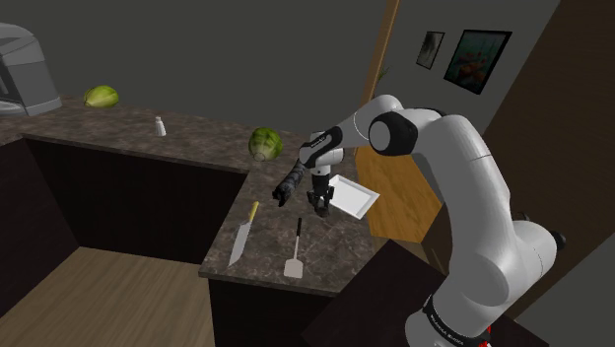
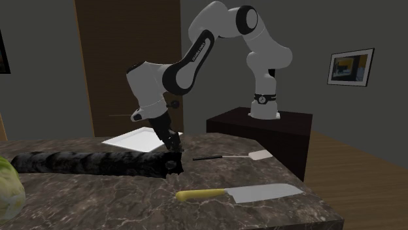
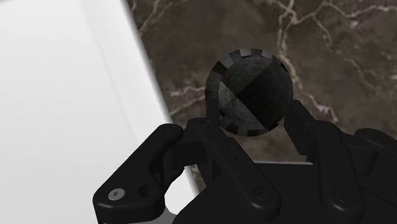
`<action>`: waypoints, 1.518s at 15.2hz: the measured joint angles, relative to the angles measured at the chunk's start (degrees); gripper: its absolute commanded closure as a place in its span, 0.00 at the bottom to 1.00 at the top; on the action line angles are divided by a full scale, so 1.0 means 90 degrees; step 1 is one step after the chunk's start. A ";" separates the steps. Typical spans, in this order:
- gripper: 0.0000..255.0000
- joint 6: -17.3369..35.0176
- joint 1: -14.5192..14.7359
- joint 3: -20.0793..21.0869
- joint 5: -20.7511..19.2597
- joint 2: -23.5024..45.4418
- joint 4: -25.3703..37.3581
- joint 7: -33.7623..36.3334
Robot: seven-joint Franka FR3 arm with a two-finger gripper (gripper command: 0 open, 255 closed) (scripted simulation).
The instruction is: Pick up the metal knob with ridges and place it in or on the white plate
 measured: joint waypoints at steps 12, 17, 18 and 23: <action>1.00 -0.0325 0.0040 -0.0011 -0.0018 -0.0572 -0.0279 0.0010; 1.00 -0.0570 0.0058 -0.0023 -0.0036 -0.0862 -0.0323 0.0022; 1.00 -0.0612 0.0055 -0.0030 -0.0041 -0.0929 -0.0347 0.0015; 1.00 -0.0856 0.0071 -0.0042 -0.0059 -0.1197 -0.0371 0.0027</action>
